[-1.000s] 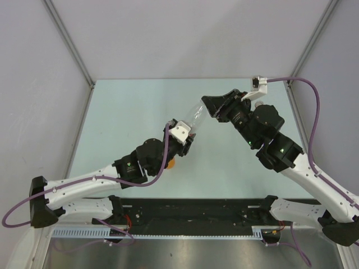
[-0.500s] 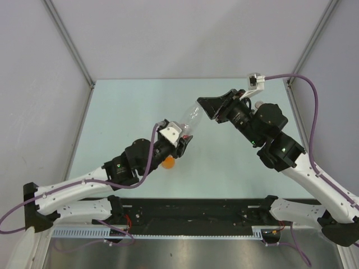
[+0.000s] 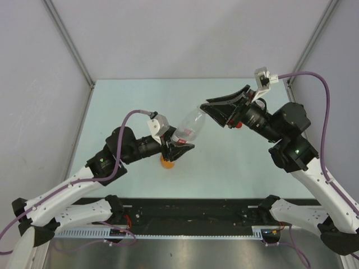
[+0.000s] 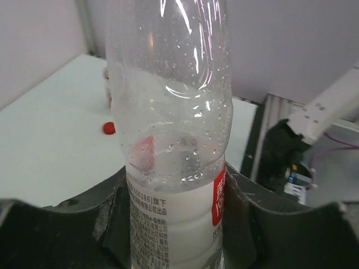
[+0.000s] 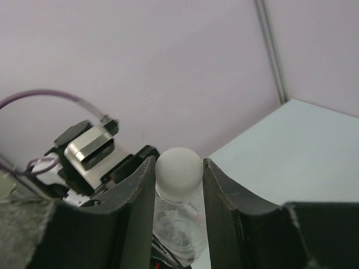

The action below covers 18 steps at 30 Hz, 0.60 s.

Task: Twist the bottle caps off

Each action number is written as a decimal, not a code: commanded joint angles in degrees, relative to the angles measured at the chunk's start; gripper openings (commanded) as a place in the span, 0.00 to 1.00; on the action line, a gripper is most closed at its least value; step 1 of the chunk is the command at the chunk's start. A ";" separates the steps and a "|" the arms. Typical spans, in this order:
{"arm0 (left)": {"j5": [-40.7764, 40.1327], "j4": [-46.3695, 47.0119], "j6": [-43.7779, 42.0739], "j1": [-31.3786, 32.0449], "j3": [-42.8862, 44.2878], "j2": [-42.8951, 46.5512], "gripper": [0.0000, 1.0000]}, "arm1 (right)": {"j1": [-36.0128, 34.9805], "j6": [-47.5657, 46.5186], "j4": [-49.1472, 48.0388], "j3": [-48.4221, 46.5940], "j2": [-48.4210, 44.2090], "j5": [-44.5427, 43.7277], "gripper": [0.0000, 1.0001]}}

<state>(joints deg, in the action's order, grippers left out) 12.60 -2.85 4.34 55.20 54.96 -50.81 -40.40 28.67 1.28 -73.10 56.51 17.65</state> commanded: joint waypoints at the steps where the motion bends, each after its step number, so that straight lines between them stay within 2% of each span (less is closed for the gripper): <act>1: 28.34 3.73 3.56 -1.67 5.33 0.71 0.00 | 0.24 -6.33 0.57 -0.29 0.97 16.43 0.00; 2: 32.53 3.99 4.27 -2.20 5.94 0.62 0.00 | 0.24 -6.86 0.31 -0.29 0.80 18.54 0.00; 3: 34.66 4.86 5.75 -3.07 6.30 0.45 0.00 | 0.15 -7.22 -0.57 -0.29 0.45 22.82 0.00; 9: 48.28 8.56 11.73 -4.22 8.76 -2.19 0.00 | 0.15 -7.66 -4.26 -0.29 -0.09 35.32 0.00; 17: 57.88 20.24 20.52 -4.57 9.47 -5.53 0.00 | -0.20 -10.21 -3.22 -0.29 -0.35 46.76 0.00; 18: 58.50 24.69 24.01 -4.57 9.20 -6.31 0.00 | -0.46 -10.82 -2.26 -0.38 -0.26 47.64 0.00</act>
<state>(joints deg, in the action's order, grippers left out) 62.35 3.77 20.08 50.19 59.90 -56.14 -40.12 21.69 -9.54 -74.98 53.67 55.42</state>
